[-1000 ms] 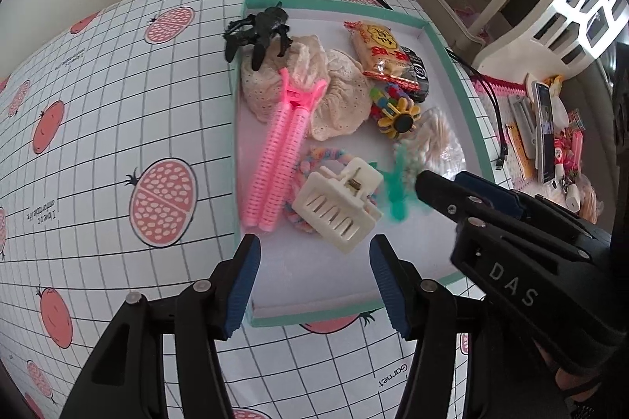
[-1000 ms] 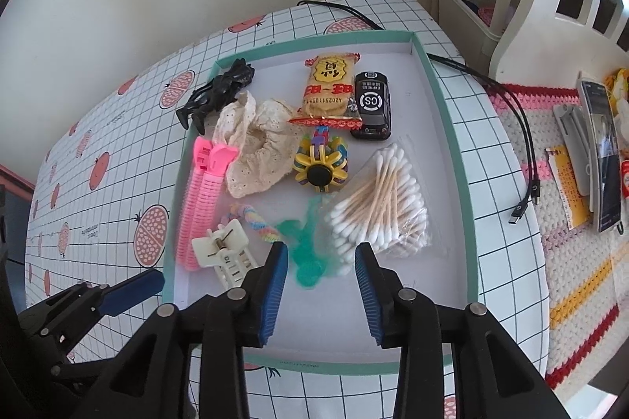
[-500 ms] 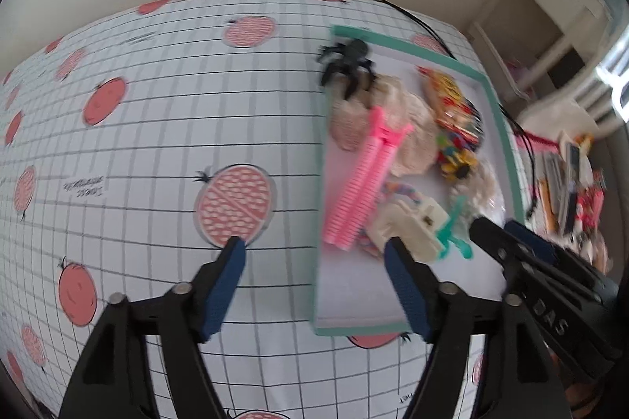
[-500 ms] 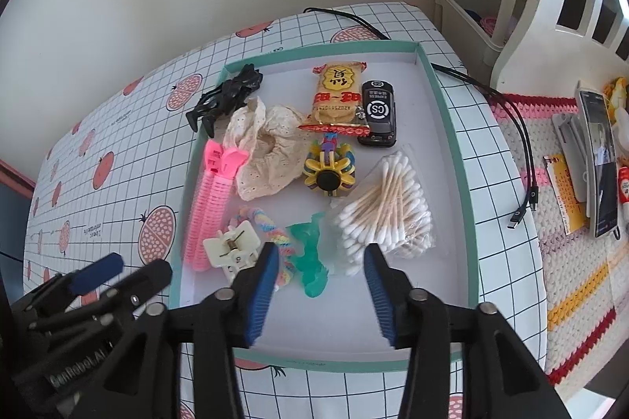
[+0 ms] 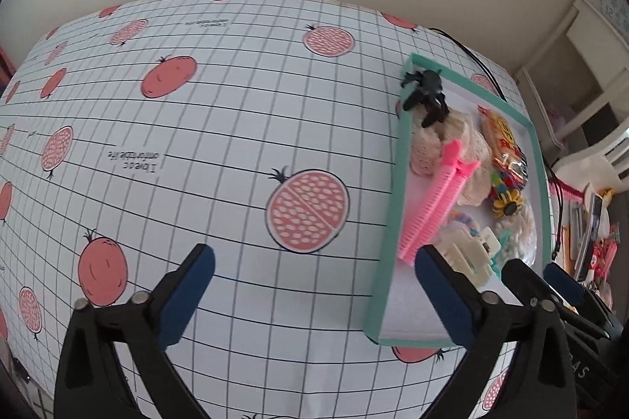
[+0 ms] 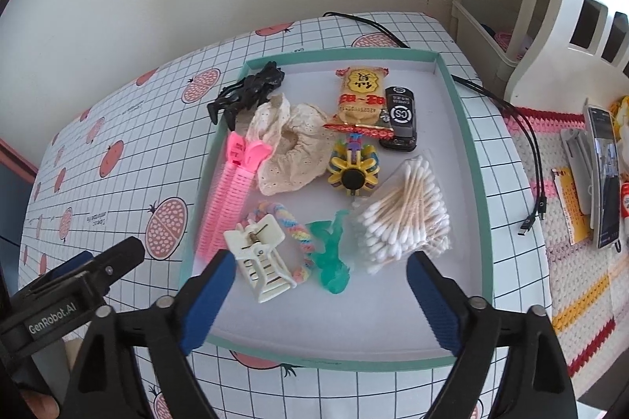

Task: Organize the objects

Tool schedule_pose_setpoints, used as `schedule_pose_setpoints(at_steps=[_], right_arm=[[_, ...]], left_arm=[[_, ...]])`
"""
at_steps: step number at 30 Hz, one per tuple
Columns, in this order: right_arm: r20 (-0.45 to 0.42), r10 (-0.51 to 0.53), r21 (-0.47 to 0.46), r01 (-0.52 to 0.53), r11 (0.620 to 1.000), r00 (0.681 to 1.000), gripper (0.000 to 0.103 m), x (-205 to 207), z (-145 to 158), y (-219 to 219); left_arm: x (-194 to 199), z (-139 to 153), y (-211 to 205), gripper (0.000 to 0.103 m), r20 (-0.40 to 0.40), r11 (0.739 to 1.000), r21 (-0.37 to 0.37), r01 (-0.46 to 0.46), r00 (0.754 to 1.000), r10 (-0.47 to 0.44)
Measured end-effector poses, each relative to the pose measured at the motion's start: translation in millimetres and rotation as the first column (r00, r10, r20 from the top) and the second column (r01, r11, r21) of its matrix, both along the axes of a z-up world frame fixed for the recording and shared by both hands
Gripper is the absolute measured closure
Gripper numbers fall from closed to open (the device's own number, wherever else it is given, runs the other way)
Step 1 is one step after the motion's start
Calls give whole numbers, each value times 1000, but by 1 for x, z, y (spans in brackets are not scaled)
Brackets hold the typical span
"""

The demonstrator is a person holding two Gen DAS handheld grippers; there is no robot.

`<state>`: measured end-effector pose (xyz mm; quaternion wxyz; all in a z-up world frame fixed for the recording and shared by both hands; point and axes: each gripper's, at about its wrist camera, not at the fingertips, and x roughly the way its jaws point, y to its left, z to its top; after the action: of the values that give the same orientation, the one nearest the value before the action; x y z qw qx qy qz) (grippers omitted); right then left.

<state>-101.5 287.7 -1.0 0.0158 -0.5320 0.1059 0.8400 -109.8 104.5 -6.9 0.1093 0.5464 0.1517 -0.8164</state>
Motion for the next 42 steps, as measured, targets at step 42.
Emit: schedule_pose_setpoints(at_steps=[42], right_arm=[[-39,0,26,1,1000,999,0,76,15,-30]], left_arm=[[93,31,-19,0,-91,992,-78,-103,991,96]])
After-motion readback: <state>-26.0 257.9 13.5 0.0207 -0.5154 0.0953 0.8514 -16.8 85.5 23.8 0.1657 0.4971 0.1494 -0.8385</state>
